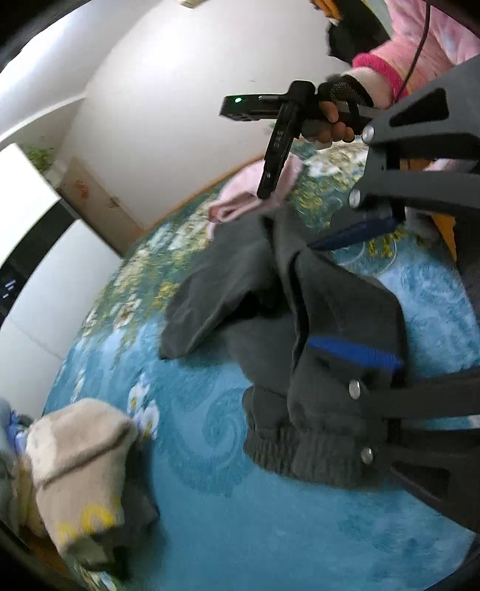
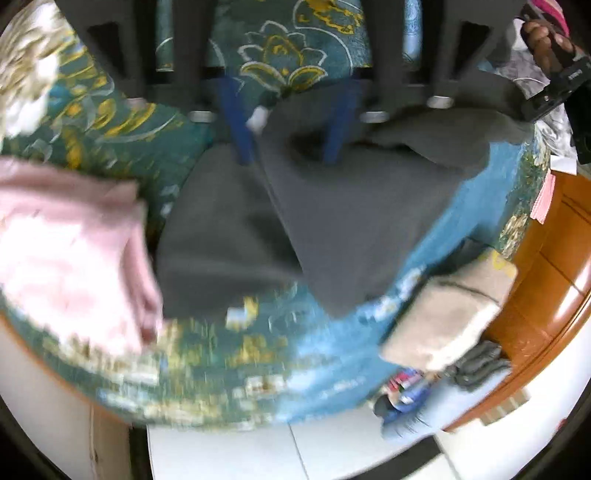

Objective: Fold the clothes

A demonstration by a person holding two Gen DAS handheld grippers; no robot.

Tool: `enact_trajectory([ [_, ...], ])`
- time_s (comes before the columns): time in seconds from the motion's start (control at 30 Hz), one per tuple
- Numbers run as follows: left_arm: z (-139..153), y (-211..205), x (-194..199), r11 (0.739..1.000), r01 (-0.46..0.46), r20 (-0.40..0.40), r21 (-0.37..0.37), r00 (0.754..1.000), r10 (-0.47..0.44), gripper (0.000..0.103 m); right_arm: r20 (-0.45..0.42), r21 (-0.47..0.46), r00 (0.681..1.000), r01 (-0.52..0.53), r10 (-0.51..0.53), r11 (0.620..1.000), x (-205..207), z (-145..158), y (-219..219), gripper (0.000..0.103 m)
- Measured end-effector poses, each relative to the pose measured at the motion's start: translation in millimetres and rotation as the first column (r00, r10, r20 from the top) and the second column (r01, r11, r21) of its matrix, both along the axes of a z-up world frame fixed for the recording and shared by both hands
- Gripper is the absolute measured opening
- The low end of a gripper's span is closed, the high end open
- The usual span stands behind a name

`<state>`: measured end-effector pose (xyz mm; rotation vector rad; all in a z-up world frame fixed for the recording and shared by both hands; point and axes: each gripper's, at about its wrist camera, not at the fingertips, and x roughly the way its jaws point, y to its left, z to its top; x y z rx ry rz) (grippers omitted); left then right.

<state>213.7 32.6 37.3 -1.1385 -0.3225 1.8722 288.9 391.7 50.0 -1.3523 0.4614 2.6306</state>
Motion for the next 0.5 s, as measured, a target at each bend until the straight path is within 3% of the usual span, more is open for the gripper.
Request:
enact_trajectory([
  [0.13,5,-40,-8,0.985,-0.170,0.016,0.017,0.985,0.169,0.058,-0.074,0.071,0.996,-0.051,0.056,0.996,-10,29,-18,0.066],
  [0.23,-5,-64,-19,0.948,-0.313,0.065,-0.048,0.946,0.316,0.059,-0.071,0.049,0.986,-0.149,0.152,0.988,-34,24,-48,0.070],
  [0.37,-36,-80,-26,0.910,-0.396,0.230,-0.121,0.881,0.413,0.059,-0.031,0.044,0.970,-0.242,0.243,0.969,-78,8,-91,0.074],
  [0.5,-57,-88,-23,0.909,-0.403,0.399,-0.103,0.821,0.409,0.060,0.018,0.072,0.956,-0.294,0.294,0.953,-121,-7,-126,0.077],
])
